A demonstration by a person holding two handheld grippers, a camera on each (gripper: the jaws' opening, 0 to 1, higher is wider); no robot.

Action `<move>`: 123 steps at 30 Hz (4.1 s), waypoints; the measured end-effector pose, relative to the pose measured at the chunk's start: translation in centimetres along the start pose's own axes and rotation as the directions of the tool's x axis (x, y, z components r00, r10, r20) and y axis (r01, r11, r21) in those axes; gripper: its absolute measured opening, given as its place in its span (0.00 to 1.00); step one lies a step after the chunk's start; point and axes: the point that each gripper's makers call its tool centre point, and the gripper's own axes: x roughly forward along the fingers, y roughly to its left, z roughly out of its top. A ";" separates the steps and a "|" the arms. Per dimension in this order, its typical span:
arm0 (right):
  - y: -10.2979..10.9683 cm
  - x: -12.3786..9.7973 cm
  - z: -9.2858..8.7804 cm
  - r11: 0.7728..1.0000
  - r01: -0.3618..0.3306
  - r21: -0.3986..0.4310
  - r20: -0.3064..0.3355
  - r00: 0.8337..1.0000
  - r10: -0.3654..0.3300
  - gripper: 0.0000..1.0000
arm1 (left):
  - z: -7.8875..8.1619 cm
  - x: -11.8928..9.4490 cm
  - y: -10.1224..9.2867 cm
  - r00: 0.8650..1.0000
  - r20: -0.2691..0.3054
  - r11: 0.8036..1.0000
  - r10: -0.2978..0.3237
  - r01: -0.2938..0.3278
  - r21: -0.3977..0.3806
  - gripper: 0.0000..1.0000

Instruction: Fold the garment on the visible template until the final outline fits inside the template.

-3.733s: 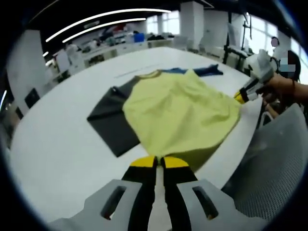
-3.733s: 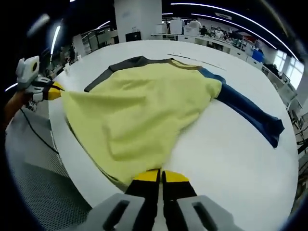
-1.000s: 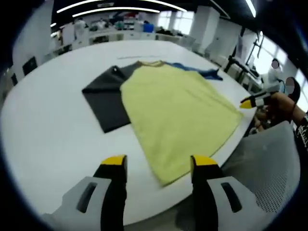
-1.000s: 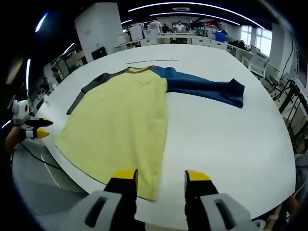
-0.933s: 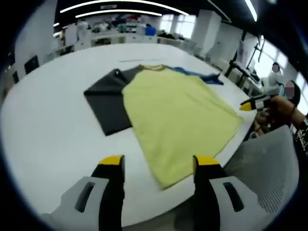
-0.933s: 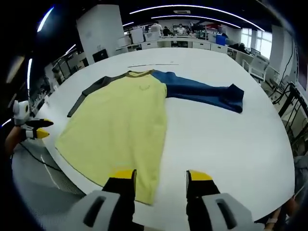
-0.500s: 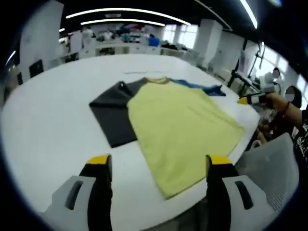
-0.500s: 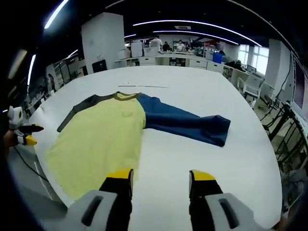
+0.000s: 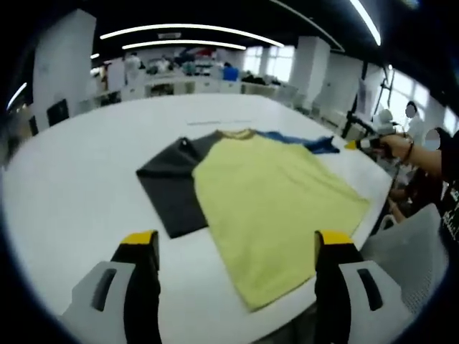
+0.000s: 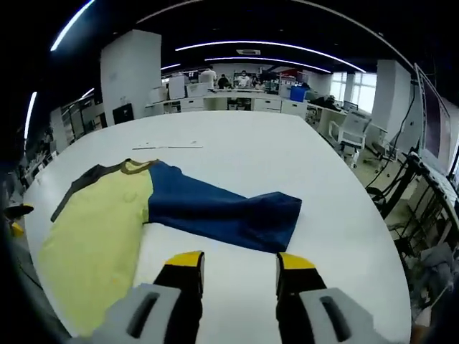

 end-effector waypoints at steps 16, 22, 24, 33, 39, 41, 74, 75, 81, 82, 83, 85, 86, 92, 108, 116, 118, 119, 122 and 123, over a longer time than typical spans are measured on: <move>-3.0 4.0 -1.9 0.994 0.091 0.057 -0.085 0.993 -0.086 0.15 | 0.9 0.1 0.5 0.999 0.010 0.999 0.032 -0.033 0.029 0.82; -3.5 4.3 -2.0 0.981 0.102 0.165 -0.070 0.993 -0.091 0.05 | 1.1 0.1 0.8 0.999 0.004 0.999 0.042 -0.042 0.030 0.81; -3.6 4.4 -1.7 0.982 0.105 0.157 -0.070 0.993 -0.095 0.00 | 1.1 0.1 0.8 0.999 0.001 0.999 0.042 -0.042 0.032 0.81; -5.0 4.4 -1.2 0.974 0.137 0.181 -0.078 0.989 -0.124 0.00 | 1.4 0.0 0.8 0.999 0.003 0.998 0.046 -0.046 0.040 0.81; -4.9 4.3 -1.3 0.970 0.134 0.203 -0.096 0.988 -0.117 0.00 | 1.5 0.1 0.7 0.999 0.002 0.998 0.044 -0.044 0.043 0.81; -4.9 4.3 -1.2 0.969 0.137 0.208 -0.105 0.988 -0.117 0.00 | 1.5 0.1 0.7 0.999 0.003 0.998 0.043 -0.043 0.041 0.81; -0.8 7.4 0.4 0.978 -0.069 -0.198 -0.132 0.990 0.043 0.16 | 1.3 -0.5 1.3 0.999 0.012 0.998 0.052 -0.053 0.032 0.80; -0.8 7.5 0.3 0.975 -0.072 -0.209 -0.140 0.989 0.043 0.14 | 1.3 -0.5 1.4 0.999 0.011 0.998 0.053 -0.053 0.031 0.80; -1.0 7.5 0.0 0.972 -0.061 -0.227 -0.146 0.989 0.028 0.02 | 0.9 -0.3 1.6 0.999 0.003 0.998 0.051 -0.051 0.036 0.80; -1.1 7.5 0.0 0.970 -0.056 -0.236 -0.149 0.989 0.021 0.00 | 0.9 -0.2 1.6 0.999 0.002 0.998 0.051 -0.051 0.036 0.80; -1.1 7.5 0.0 0.970 -0.056 -0.235 -0.148 0.989 0.021 0.00 | 0.9 -0.2 1.6 0.999 0.001 0.998 0.051 -0.051 0.036 0.79; -1.4 7.4 0.3 0.973 -0.048 -0.227 -0.138 0.990 0.017 0.00 | 0.9 -0.2 1.7 0.998 0.002 0.998 0.055 -0.055 0.037 0.79; -1.6 7.3 0.6 0.977 -0.042 -0.211 -0.126 0.992 0.016 0.00 | 1.0 -0.2 1.7 0.998 0.007 0.998 0.055 -0.056 0.036 0.79; -3.9 6.3 1.8 0.994 0.020 -0.105 -0.074 0.997 -0.028 0.00 | 1.1 0.0 1.8 0.999 0.012 0.998 0.052 -0.053 0.040 0.80; -9.6 2.0 2.5 0.975 0.222 -0.022 -0.094 0.970 -0.223 0.00 | 1.3 0.0 1.4 0.999 0.029 0.998 0.046 -0.047 0.032 0.81; -10.5 0.6 1.3 0.962 0.267 0.054 -0.157 0.954 -0.256 0.00 | 1.3 -0.1 1.3 0.998 0.029 0.998 0.049 -0.050 0.030 0.81; -10.4 0.6 0.8 0.962 0.268 0.053 -0.176 0.951 -0.255 0.00 | 1.4 -0.1 1.3 0.998 0.031 0.998 0.048 -0.049 0.029 0.81; -10.3 0.5 0.5 0.962 0.269 0.052 -0.186 0.949 -0.256 0.00 | 1.4 -0.1 1.3 0.998 0.032 0.998 0.047 -0.048 0.030 0.81; -10.2 0.5 0.1 0.960 0.271 0.067 -0.209 0.945 -0.252 0.00 | 1.4 -0.1 1.2 0.998 0.032 0.998 0.046 -0.047 0.032 0.81; -10.1 0.4 0.0 0.959 0.273 0.073 -0.217 0.943 -0.252 0.00 | 1.4 -0.1 1.2 0.998 0.032 0.998 0.045 -0.046 0.032 0.81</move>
